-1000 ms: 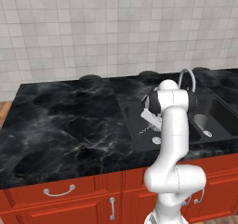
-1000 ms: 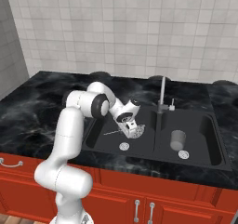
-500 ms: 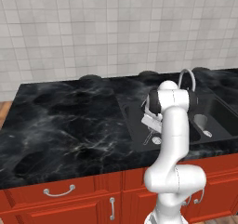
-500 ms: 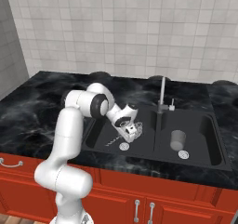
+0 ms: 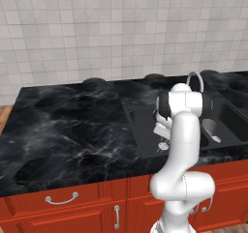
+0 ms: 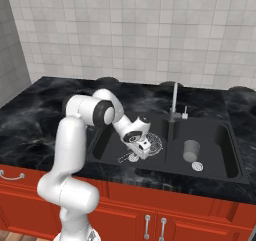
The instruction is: Place the strainer in the left basin and the glass cup in the right basin of the sink.
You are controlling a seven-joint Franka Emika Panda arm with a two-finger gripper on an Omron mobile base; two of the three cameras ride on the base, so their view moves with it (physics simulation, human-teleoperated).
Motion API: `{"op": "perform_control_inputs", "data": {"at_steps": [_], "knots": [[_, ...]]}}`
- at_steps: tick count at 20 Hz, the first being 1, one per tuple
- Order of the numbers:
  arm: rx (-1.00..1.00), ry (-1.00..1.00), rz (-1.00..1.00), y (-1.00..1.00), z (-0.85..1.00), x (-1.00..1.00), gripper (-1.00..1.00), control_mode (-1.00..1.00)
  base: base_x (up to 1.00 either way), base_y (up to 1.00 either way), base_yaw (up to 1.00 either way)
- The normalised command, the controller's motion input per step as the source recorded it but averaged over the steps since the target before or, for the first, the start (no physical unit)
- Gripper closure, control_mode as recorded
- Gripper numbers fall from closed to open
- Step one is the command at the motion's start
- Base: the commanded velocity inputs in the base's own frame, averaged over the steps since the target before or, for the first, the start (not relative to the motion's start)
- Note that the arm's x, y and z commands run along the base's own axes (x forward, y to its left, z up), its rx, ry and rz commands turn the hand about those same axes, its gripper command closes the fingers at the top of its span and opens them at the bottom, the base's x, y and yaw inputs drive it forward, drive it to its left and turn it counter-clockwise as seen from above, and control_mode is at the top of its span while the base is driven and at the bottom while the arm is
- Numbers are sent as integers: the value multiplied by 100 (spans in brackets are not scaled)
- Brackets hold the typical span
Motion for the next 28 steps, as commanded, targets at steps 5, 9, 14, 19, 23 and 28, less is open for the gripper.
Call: {"op": "perform_control_inputs", "data": {"at_steps": [5,9,14,19,23,28], "knots": [[0,-14,2,-8,90,-20,-100,-100,0,0,0],[0,-10,4,0,88,-1,-100,-100,0,0,0],[-6,-3,7,4,72,0,-100,-100,0,0,0],[-13,0,8,12,58,0,-100,-100,0,0,0],[-19,0,10,16,54,0,-100,-100,0,0,0],[-19,0,10,17,67,0,-100,-100,0,0,0]]}}
